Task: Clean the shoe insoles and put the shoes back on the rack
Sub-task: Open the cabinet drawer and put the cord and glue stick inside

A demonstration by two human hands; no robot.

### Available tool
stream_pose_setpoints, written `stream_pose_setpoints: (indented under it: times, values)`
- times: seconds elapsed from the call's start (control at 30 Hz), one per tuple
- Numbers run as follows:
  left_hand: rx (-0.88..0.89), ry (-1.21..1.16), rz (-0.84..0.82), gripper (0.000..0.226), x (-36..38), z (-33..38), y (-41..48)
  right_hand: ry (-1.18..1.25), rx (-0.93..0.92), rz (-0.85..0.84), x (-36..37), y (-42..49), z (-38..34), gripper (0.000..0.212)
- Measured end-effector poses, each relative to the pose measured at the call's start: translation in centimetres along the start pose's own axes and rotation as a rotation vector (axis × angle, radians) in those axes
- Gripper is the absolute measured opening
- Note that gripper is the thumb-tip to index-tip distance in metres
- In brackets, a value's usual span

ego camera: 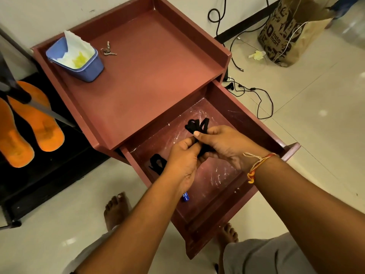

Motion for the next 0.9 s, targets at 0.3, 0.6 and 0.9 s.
stream_pose_setpoints:
  times: [0.3, 0.6, 0.9]
  values:
    - [-0.031, 0.192, -0.099, 0.017, 0.6, -0.9, 0.8, -0.202, -0.087, 0.125, -2.0, 2.2, 1.0, 0.023]
    - [0.176, 0.881, 0.138, 0.059, -2.4, 0.1, 2.7, -1.062, -0.048, 0.442, -7.2, 9.2, 4.5, 0.030]
    - [0.239, 0.823, 0.259, 0.041, -4.6, 2.4, 2.2, -1.054, 0.006, 0.418, -7.4, 9.7, 5.8, 0.053]
Point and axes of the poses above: each hand's wrist, its own y-axis towards the middle knuckle, its own x-axis out of the palm, z = x × y, the point moved 6 cm from there along y, towards the middle knuckle
